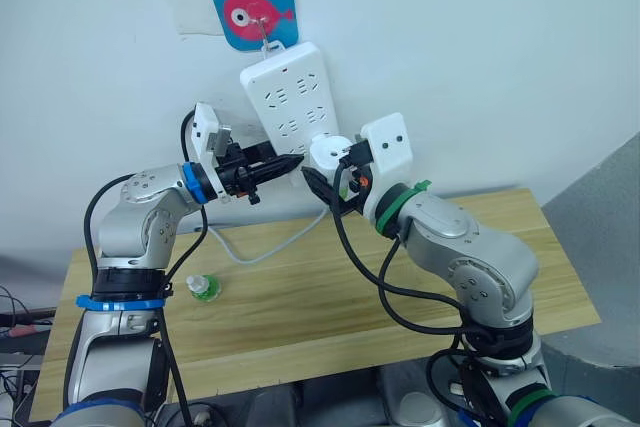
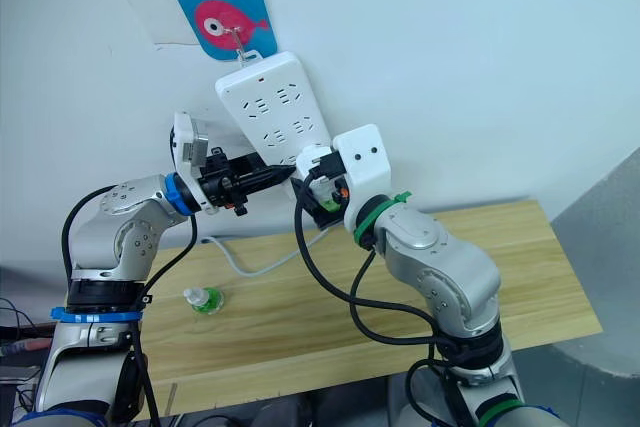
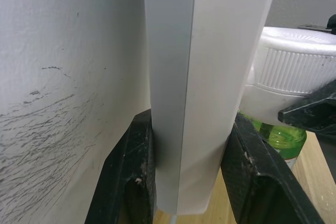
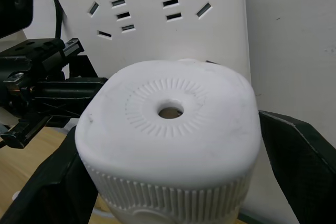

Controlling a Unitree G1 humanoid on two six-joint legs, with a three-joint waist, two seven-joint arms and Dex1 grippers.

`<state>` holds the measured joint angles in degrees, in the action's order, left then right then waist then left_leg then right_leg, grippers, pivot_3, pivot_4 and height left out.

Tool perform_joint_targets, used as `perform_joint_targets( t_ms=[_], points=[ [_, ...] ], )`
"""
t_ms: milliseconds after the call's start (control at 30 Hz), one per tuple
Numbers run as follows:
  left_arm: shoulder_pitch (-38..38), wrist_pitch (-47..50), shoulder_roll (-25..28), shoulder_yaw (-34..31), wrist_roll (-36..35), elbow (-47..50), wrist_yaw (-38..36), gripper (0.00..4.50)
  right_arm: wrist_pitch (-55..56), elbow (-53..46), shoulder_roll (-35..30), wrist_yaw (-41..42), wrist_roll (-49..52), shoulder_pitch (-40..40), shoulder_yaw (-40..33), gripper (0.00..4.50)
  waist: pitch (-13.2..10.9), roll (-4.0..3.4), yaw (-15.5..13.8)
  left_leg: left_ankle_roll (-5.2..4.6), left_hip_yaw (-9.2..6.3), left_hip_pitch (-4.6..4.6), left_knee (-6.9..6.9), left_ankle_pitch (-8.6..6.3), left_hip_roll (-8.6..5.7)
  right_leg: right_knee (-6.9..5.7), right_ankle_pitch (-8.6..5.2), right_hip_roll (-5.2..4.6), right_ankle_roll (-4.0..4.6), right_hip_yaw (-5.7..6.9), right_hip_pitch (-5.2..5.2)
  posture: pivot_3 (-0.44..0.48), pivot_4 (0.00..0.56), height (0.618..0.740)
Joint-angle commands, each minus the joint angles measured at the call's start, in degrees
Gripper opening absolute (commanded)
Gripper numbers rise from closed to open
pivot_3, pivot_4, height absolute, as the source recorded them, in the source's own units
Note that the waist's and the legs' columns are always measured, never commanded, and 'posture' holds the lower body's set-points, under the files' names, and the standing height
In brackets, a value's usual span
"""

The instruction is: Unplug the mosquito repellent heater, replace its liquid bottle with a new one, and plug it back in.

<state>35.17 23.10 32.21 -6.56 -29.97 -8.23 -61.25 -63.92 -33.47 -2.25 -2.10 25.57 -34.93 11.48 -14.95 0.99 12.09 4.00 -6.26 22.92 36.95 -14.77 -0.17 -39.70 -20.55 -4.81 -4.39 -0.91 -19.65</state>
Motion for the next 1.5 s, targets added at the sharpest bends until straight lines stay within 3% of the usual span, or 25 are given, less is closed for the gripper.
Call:
perform_joint_targets(
  t_ms=[33, 167, 267, 367, 967, 1500],
  points=[
    [1.43, -0.02, 0.02, -0.61, 0.28, 0.66, 1.79, 1.3, 1.38, -1.27, 0.88, 0.35, -1.13, -1.21, 0.03, 4.5, 0.0, 0.0, 0.0, 0.0, 0.0, 0.0, 0.0, 0.0, 0.0, 0.0, 0.0, 0.0, 0.0, 0.0, 0.0, -0.317, 0.27, 0.74],
    [1.47, -0.11, -0.03, -0.56, 0.3, 0.57, 1.74, 1.3, 1.42, -1.24, 1.32, 0.58, -1.89, -1.29, 0.05, 4.5, -0.01, -0.01, -0.01, 0.0, 0.0, 0.0, 0.0, 0.0, 0.0, 0.0, 0.0, 0.0, 0.0, 0.0, -0.01, -0.318, 0.27, 0.74],
    [1.52, -0.33, -0.05, -0.49, 0.52, 0.4, 1.83, 1.3, 1.34, -1.47, 1.69, 0.8, -2.59, -1.37, 0.08, 3.92, -0.02, 0.0, -0.01, 0.0, 0.0, 0.0, 0.0, 0.0, 0.0, 0.0, 0.0, 0.0, 0.0, -0.01, -0.01, -0.318, 0.271, 0.74],
    [1.6, -0.52, -0.09, -0.48, 0.76, 0.25, 1.86, 1.3, 1.12, -1.75, 2.02, 0.92, -2.96, -1.47, 0.18, 3.0, -0.04, -0.02, -0.01, 0.0, 0.0, 0.0, 0.0, 0.0, 0.0, -0.01, 0.0, 0.0, 0.0, -0.01, -0.01, -0.318, 0.271, 0.74],
    [1.48, -1.39, -0.13, -0.35, 2.03, -0.1, 2.92, 1.3, -2.27, -6.01, 1.96, 1.21, -4.24, -1.48, 2.36, 2.99, -0.19, 0.0, -0.11, 0.0, 0.01, 0.02, -0.01, 0.0, -0.01, -0.07, 0.0, -0.01, 0.0, -0.04, -0.09, -0.316, 0.275, 0.74],
    [2.01, -2.29, -0.11, 0.49, 4.1, -1.45, 5.21, 1.3, -10.22, -11.28, 1.46, 1.06, -4.71, -1.78, -0.93, 2.99, -0.87, 0.01, -0.95, 0.0, -0.02, 0.15, -0.05, 0.0, -0.02, 0.07, 0.0, -0.03, 0.0, 0.0, -0.16, -0.339, 0.301, 0.74]
  ],
)
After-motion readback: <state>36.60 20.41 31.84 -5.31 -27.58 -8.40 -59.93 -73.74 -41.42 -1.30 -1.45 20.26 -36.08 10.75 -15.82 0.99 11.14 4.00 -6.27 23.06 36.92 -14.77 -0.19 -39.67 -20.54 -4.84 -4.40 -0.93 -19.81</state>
